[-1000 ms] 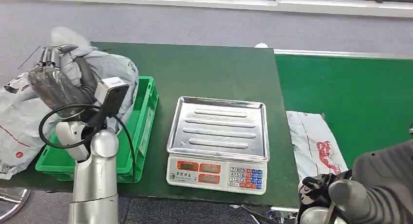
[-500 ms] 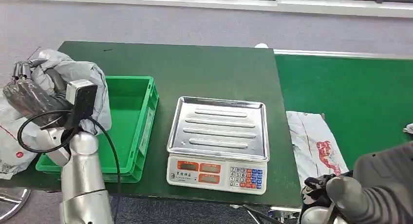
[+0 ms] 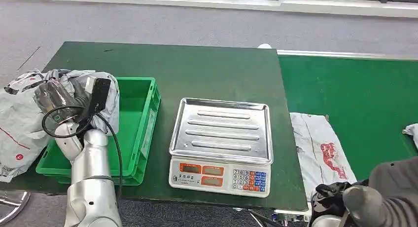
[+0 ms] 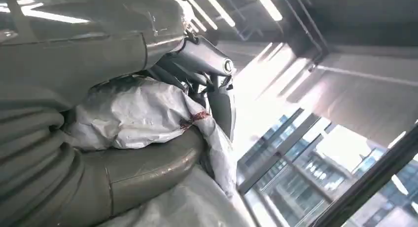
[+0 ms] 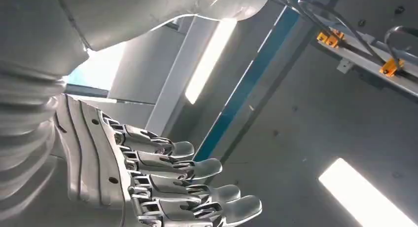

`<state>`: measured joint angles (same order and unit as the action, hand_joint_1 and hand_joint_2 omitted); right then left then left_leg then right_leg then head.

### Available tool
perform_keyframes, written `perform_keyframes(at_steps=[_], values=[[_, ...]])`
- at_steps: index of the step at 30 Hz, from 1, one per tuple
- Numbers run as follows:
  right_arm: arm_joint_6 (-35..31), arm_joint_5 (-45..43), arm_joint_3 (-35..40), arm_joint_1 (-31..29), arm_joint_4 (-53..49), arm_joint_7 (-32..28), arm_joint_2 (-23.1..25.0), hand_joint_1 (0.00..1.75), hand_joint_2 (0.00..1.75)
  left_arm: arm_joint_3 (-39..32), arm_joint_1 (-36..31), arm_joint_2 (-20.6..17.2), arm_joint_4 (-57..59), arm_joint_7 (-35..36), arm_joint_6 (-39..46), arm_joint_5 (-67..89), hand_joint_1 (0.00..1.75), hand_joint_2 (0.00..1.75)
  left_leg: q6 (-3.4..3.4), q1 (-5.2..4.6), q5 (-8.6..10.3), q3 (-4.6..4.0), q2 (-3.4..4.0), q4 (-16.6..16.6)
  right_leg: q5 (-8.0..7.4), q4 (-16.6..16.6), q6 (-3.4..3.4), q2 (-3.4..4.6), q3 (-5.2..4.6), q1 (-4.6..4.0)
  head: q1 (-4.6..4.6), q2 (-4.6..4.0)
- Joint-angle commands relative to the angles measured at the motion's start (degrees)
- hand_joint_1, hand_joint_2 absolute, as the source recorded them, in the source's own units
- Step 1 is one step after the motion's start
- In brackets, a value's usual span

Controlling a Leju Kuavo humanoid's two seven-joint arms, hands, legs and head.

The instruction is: Moved the parcel from conveyor to table for the left to box.

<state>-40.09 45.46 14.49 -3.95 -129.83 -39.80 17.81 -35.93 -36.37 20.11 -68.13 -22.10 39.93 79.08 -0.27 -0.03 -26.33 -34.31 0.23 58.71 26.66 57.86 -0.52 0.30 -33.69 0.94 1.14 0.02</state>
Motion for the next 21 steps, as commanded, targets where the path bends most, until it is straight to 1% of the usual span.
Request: perform_keyframes(at_steps=[1, 5, 6, 7, 8, 9, 10, 11, 12, 14, 17, 19, 21], values=[[0.1, -0.1, 0.1, 5.6, -0.7, -0.2, 2.2, 0.0, 1.75, -0.3, -2.9, -0.1, 5.6, 0.5, 0.1, 0.1, 1.75, 1.75, -0.07, 0.08, 0.03, 0.09, -0.2, -0.1, 0.03, -0.1, 0.08, -0.22, 0.15, -0.08, 0.0, 0.0], [0.1, -0.2, 0.3, 5.6, -0.5, -0.2, 2.2, 0.0, 1.75, -0.4, -2.8, -0.1, 5.8, 0.8, 0.1, 0.5, 1.75, 1.75, -0.04, 0.05, 0.03, 0.03, -0.14, 0.0, 0.03, 0.0, 0.04, -0.16, 0.05, -0.06, 0.0, 0.0], [0.1, 0.5, 1.3, 6.2, -0.7, 0.2, 2.2, 0.0, 1.75, 0.8, -2.3, -0.1, 6.4, 2.9, 0.1, 2.2, 1.75, 1.75, -0.06, 0.1, 0.04, 0.1, -0.23, -0.1, 0.04, -0.1, 0.07, -0.26, 0.16, -0.11, 0.0, 0.0], [0.1, 0.2, 1.0, 5.8, -0.2, 0.0, 2.2, 0.0, 1.75, 2.1, -3.7, -3.2, 9.9, 3.4, 0.1, 0.6, 1.75, 1.75, -0.05, 0.08, 0.03, 0.05, -0.17, -0.1, 0.04, -0.1, 0.05, -0.2, 0.1, -0.09, 0.0, -0.02], [0.1, -0.1, 0.8, 5.8, 0.0, -0.2, 2.2, 0.0, 1.75, 3.9, -1.3, -1.6, 8.4, 4.1, 0.1, 2.2, 1.75, 1.75, -0.08, 0.09, 0.05, 0.12, -0.22, -0.1, 0.04, -0.1, 0.08, -0.25, 0.18, -0.11, 0.0, 0.0], [0.1, -0.2, 0.6, 6.0, 0.0, -0.2, 2.2, 0.0, 1.75, 5.5, -1.2, -1.9, 10.6, 5.1, 0.1, 5.0, 1.75, 1.75, -0.05, 0.06, 0.04, 0.09, -0.18, -0.1, 0.04, -0.1, 0.05, -0.21, 0.13, -0.07, 0.0, 0.0], [0.1, -0.2, 0.6, 6.0, 0.0, -0.2, 2.2, 0.0, 1.75, 5.5, -1.2, -1.9, 10.6, 5.1, 0.1, 5.0, 1.75, 1.75, -0.06, 0.09, 0.07, 0.19, -0.26, -0.2, 0.04, -0.2, 0.08, -0.3, 0.27, -0.1, 0.0, 0.0], [0.1, -0.2, 0.6, 6.4, 0.0, -0.2, 2.2, 0.0, 1.75, 6.8, -0.8, -0.9, 11.0, 5.7, 0.1, 5.0, 1.75, 1.75, -0.06, 0.07, 0.07, 0.18, -0.3, -0.2, 0.04, -0.2, 0.07, -0.33, 0.26, -0.09, 0.0, 0.0], [0.1, -0.1, 0.5, 6.5, -0.1, -0.2, 2.2, 0.0, 1.75, 7.0, -0.4, -0.5, 10.9, 5.8, 0.1, 4.0, 0.0, 1.75, -0.06, 0.1, 0.08, 0.18, -0.37, -0.2, 0.05, -0.2, 0.07, -0.4, 0.3, -0.11, 0.02, 0.0], [0.1, 0.0, 0.4, 6.8, -0.4, -0.2, 2.2, 0.0, 1.75, 7.5, -0.5, -0.6, 11.9, 6.6, 0.1, 4.1, 0.0, 1.75, -0.03, 0.04, 0.05, 0.07, -0.29, -0.1, 0.05, -0.1, 0.03, -0.29, 0.16, -0.05, 0.0, 0.0], [0.1, 0.1, 0.4, 6.9, -0.3, -0.2, 2.2, 0.0, 1.75, 7.3, -0.3, -0.8, 10.8, 6.1, 0.1, 2.0, 0.0, 1.75, -0.06, 0.08, 0.04, 0.26, -0.28, -0.2, 0.05, -0.3, 0.08, -0.3, 0.36, -0.09, 0.0, 0.0], [0.1, 0.1, 0.5, 6.8, 0.0, -0.2, 2.2, 0.0, 1.75, 7.1, -0.3, -1.0, 10.2, 5.7, 0.1, 1.1, 0.0, 1.75, -0.05, 0.05, 0.02, 0.1, -0.14, -0.1, 0.04, -0.1, 0.05, -0.17, 0.14, -0.05, 0.0, 0.0], [0.1, 0.1, 0.5, 6.8, 0.0, -0.2, 2.2, 0.0, 1.75, 7.1, -0.3, -1.0, 10.2, 5.7, 0.1, 1.1, 0.0, 1.75, -0.08, 0.08, 0.03, 0.16, -0.22, -0.2, 0.06, -0.1, 0.1, -0.26, 0.23, -0.09, 0.02, -0.02]])
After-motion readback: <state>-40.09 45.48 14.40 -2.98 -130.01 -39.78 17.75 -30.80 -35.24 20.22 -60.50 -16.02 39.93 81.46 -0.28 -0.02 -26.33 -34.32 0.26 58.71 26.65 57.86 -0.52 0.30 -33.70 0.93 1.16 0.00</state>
